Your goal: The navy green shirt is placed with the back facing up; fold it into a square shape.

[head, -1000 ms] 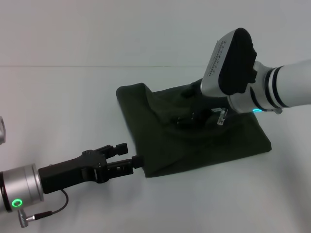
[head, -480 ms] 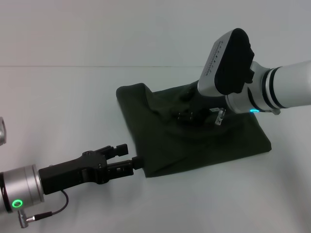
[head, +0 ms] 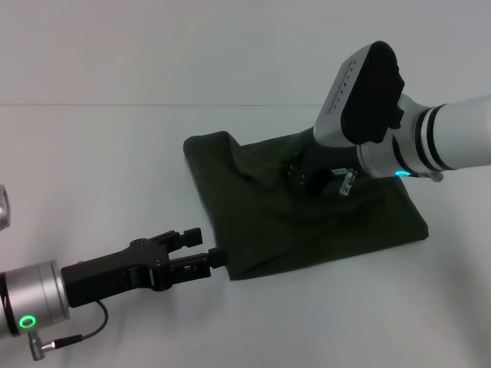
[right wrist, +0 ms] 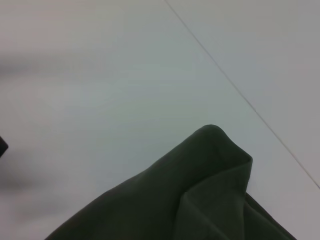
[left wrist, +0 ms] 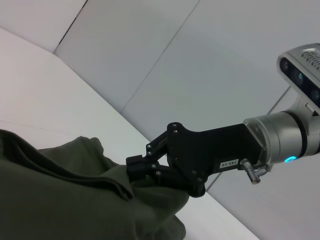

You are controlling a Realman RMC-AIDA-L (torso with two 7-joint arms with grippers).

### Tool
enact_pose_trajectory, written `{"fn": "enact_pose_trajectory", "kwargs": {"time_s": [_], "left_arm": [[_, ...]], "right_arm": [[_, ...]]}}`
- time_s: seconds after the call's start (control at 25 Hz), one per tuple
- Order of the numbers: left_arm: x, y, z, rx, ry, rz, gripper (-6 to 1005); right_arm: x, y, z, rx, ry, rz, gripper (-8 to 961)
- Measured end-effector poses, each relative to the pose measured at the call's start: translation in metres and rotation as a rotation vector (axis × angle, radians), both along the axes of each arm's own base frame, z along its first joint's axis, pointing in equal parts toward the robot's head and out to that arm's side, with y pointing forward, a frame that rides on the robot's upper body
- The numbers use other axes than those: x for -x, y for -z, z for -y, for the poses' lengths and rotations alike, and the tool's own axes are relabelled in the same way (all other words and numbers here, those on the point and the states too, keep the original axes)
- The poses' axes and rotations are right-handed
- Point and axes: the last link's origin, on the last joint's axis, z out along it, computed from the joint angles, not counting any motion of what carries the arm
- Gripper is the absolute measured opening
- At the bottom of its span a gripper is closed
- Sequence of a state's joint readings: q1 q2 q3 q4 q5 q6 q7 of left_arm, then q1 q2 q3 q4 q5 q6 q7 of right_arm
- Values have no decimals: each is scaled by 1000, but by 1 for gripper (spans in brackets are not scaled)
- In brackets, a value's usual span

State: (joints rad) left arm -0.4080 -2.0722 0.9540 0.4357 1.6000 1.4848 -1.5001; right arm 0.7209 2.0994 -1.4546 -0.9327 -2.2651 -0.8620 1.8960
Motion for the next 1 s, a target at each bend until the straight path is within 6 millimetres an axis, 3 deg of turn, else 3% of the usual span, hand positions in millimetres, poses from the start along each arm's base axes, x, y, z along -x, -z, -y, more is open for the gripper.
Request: {"fn": "enact_pose_trajectory", "kwargs": {"time_s": [0.2,0.52,1.0], "left_arm": [[0,0,0,0,0,0,933],[0,0,0,-3,7,-4,933],[-1,2,1,-2,10,-2,933]], "right_arm": [[-2,-1,-1,-12,30,-18,36],[-8,-14,-8,-62,139,-156,35],[-49,-33,-22,-217,458,-442,36]]}}
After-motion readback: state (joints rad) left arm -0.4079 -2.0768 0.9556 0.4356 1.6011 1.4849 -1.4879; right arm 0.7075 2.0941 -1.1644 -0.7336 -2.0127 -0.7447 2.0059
